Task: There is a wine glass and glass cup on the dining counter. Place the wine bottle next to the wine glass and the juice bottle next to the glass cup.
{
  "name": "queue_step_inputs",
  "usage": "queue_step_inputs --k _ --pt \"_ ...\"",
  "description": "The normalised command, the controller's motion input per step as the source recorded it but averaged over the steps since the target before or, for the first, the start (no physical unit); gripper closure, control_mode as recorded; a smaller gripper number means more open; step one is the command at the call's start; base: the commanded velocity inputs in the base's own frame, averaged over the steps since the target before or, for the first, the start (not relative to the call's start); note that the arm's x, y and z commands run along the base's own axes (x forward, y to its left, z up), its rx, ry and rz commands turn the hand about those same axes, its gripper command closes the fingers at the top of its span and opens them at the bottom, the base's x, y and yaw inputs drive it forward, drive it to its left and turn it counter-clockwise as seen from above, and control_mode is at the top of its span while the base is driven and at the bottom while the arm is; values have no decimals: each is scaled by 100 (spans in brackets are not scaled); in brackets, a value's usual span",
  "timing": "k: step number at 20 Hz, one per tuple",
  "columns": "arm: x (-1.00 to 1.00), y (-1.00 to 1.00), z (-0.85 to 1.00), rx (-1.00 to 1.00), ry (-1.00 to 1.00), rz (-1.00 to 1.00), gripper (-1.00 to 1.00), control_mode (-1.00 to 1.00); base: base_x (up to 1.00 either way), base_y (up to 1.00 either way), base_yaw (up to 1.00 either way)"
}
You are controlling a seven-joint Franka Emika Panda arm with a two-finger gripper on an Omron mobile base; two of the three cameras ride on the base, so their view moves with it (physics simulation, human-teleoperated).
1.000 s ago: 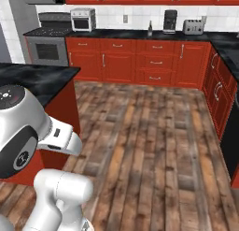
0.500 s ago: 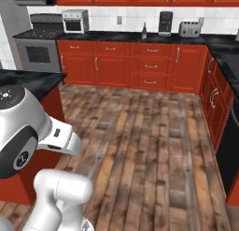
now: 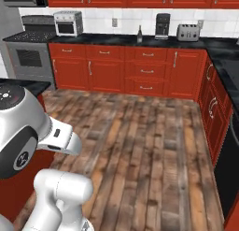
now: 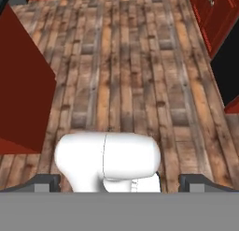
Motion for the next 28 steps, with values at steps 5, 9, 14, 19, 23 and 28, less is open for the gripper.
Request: queue_step_inputs --k 5,9,14,19,23,28 --pt "0 0 0 0 0 0 -100 100 76 -38 3" --pt "0 0 0 0 0 0 -100 100 87 -28 3" --pt "0 0 0 0 0 0 -100 100 94 -14 2" --pt "0 0 0 0 0 0 -100 100 94 -4 2" --pt "0 0 0 0 0 0 -100 100 94 -3 2" --pt "0 0 0 0 0 0 -100 100 94 -2 1"
